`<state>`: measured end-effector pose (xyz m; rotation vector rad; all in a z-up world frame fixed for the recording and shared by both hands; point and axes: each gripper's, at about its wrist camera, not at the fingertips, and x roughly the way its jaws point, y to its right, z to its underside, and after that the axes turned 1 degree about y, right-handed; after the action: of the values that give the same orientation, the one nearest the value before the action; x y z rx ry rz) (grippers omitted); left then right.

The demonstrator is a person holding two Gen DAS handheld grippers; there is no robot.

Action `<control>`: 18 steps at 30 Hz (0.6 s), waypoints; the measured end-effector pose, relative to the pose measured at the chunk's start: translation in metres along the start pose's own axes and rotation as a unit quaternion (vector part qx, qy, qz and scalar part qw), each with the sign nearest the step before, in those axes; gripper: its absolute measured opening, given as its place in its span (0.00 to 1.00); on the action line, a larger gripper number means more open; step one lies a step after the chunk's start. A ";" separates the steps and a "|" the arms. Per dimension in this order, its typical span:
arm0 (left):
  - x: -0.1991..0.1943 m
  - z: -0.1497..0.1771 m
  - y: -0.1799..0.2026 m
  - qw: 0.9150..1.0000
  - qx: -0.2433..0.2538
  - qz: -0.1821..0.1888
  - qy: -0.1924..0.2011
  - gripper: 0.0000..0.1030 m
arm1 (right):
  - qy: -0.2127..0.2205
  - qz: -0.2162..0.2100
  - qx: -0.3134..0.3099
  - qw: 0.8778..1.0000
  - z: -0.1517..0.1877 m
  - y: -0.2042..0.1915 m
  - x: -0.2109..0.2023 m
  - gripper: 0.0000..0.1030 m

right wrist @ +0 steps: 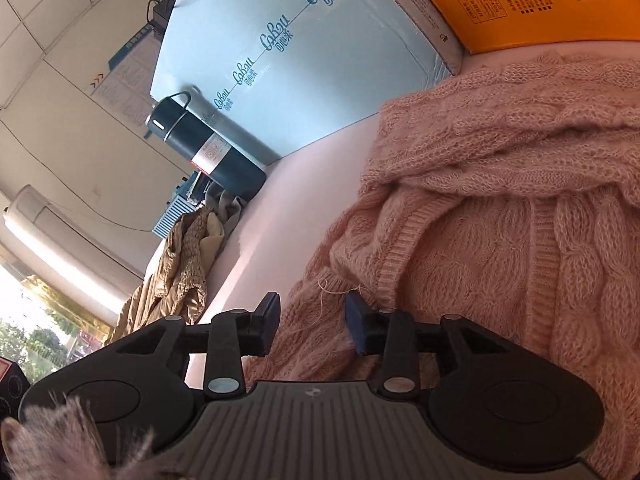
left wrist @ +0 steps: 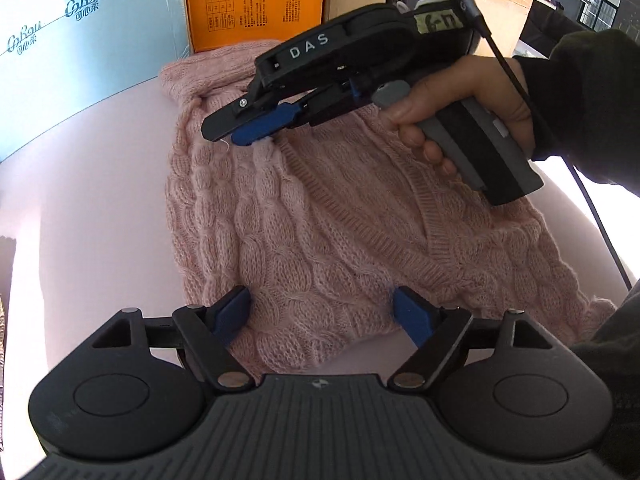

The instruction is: Fold clothes

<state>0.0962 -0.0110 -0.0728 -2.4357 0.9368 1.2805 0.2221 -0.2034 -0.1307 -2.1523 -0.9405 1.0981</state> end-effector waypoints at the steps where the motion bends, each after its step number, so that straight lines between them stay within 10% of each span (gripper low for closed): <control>1: -0.002 0.000 0.002 1.000 0.001 -0.004 0.001 0.75 | 0.005 0.001 0.001 1.000 0.000 -0.003 -0.004 0.38; 10: -0.040 0.022 0.022 0.997 -0.012 -0.056 0.054 0.78 | 0.067 0.019 -0.052 0.996 0.026 -0.042 -0.102 0.63; 18: -0.067 0.050 0.049 0.996 -0.050 -0.058 0.046 0.78 | -0.029 0.079 -0.215 0.973 0.108 -0.074 -0.159 0.65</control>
<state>0.0043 0.0040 -0.0444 -2.6029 0.7568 1.2132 0.0389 -0.2657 -0.0604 -2.5941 -1.1342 1.1146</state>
